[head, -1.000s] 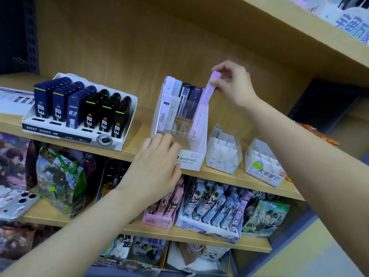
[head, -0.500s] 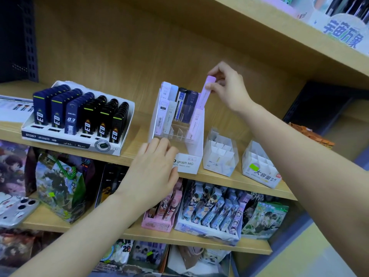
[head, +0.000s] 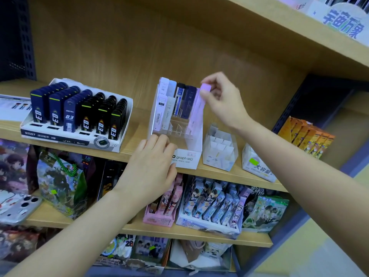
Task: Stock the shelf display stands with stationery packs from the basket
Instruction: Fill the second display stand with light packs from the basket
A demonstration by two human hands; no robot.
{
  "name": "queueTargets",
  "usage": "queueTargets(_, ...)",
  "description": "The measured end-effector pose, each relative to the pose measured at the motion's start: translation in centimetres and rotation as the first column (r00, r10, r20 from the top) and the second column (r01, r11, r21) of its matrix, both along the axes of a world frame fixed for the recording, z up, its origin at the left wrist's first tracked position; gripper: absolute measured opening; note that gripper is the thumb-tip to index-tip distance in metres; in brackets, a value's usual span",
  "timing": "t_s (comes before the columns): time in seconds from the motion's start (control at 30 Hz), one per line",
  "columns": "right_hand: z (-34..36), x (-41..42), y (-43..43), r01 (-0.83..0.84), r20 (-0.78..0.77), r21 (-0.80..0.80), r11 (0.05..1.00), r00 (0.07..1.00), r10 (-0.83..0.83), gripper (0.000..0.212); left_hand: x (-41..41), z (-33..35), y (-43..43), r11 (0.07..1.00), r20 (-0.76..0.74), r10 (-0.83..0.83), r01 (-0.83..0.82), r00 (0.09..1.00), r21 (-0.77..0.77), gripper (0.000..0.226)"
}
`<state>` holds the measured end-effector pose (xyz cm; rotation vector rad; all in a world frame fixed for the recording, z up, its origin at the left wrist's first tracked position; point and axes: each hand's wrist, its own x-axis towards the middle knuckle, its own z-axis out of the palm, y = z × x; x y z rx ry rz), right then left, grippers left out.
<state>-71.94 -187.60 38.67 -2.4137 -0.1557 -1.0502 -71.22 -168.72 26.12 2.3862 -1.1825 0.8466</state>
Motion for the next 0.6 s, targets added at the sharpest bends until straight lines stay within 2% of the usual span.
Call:
queueTargets(0.1, -1.8, -0.9, 0.0, 0.007, -0.246, -0.046, 0.999, 0.969, -0.018, 0.014, -0.1, 0.0, 0.0, 1.000, 0.000, 0.000, 0.000, 1.000, -0.002, 0.040)
queueTargets(0.2, -2.5, -1.3, -0.2, 0.018, -0.343, -0.103, 0.995, 0.938, -0.053, 0.013, -0.1, -0.1, 0.1, 1.000, 0.006, -0.002, 0.002, 1.000, -0.005, 0.040)
queueTargets(0.27, -2.6, -1.4, -0.2, 0.020, -0.365, -0.137, 0.990, 0.928, -0.070, 0.013, -0.1, -0.1, 0.1, 1.000, 0.011, -0.006, 0.006, 1.000, -0.011, 0.040)
queueTargets(0.37, -3.1, -1.4, -0.3, 0.029, -0.382, -0.335, 0.942, 0.910, -0.163, 0.012, 0.0, -0.1, 0.0, 1.000, 0.017, -0.014, 0.014, 1.000, -0.020, 0.039)
queueTargets(0.6, -4.4, -2.5, 0.3, 0.099, -0.217, -0.547, 0.831, 0.942, -0.255, 0.026, -0.1, -0.2, 0.2, 0.999, 0.020, -0.029, 0.029, 0.999, -0.019, 0.040)
